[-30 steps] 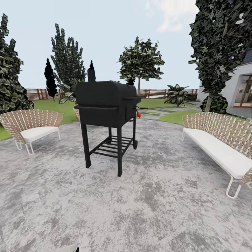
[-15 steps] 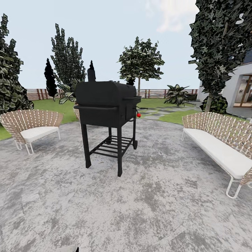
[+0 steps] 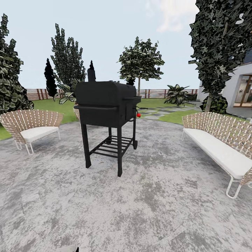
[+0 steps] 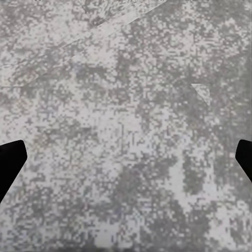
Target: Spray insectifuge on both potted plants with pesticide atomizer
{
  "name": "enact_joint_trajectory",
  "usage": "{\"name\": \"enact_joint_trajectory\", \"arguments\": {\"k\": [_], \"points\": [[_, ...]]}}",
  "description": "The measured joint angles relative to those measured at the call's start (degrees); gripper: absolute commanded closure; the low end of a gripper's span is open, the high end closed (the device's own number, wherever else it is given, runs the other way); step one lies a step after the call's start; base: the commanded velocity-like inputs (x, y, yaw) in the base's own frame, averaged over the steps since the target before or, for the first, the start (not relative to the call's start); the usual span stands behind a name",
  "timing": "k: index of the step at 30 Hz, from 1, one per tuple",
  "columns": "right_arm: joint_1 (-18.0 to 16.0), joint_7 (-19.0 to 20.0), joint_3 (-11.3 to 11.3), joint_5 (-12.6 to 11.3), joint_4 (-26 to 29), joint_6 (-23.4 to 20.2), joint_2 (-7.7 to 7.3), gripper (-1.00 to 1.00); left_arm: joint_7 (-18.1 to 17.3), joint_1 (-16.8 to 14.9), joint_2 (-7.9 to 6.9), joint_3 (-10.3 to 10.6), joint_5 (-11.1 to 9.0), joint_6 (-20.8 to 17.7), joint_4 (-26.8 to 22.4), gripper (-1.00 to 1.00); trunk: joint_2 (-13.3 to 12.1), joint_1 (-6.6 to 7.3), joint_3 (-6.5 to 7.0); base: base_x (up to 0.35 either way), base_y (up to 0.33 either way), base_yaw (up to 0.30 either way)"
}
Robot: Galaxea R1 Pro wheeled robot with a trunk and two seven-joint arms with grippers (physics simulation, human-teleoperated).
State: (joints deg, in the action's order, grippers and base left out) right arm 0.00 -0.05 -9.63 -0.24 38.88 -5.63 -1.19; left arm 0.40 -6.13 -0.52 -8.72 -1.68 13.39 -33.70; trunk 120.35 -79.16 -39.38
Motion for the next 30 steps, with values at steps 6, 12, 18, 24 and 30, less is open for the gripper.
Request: {"name": "enact_joint_trajectory", "arguments": {"k": [6, 12, 18, 24, 30], "points": [[0.0, 0.0, 0.0, 0.0, 0.2, 0.0, 0.16, -1.00, 0.0, 0.0, 0.00, 0.0, 0.0, 0.0, 0.0, -1.00, 0.0, 0.00, 0.04, 0.000, 0.000, -0.123], [0.0, 0.0, 0.0, 0.0, 0.2, 0.0, 0.16, -1.00, 0.0, 0.0, 0.00, 0.0, 0.0, 0.0, 0.0, -1.00, 0.0, 0.00, 0.07, 0.000, 0.000, -0.227], [0.0, 0.1, 0.0, -0.1, 0.2, 0.0, 0.01, -1.00, 0.0, 0.0, 0.00, 0.0, 0.1, 0.0, 0.0, -1.00, 0.0, 0.00, 0.07, 0.000, 0.000, -0.233], [0.0, 0.0, 0.0, -0.1, 0.3, 0.0, -0.01, -1.00, 0.0, 0.0, 0.00, 0.0, 0.1, 0.1, 0.0, -1.00, 0.0, 0.00, 0.07, 0.000, 0.000, -0.213], [0.0, 0.0, 0.0, -0.1, 0.2, 0.0, 0.05, -1.00, 0.0, 0.0, 0.00, 0.0, 0.1, 0.1, 0.0, -1.00, 1.6, -0.87, -0.64, 0.000, 0.000, -0.136]]}}
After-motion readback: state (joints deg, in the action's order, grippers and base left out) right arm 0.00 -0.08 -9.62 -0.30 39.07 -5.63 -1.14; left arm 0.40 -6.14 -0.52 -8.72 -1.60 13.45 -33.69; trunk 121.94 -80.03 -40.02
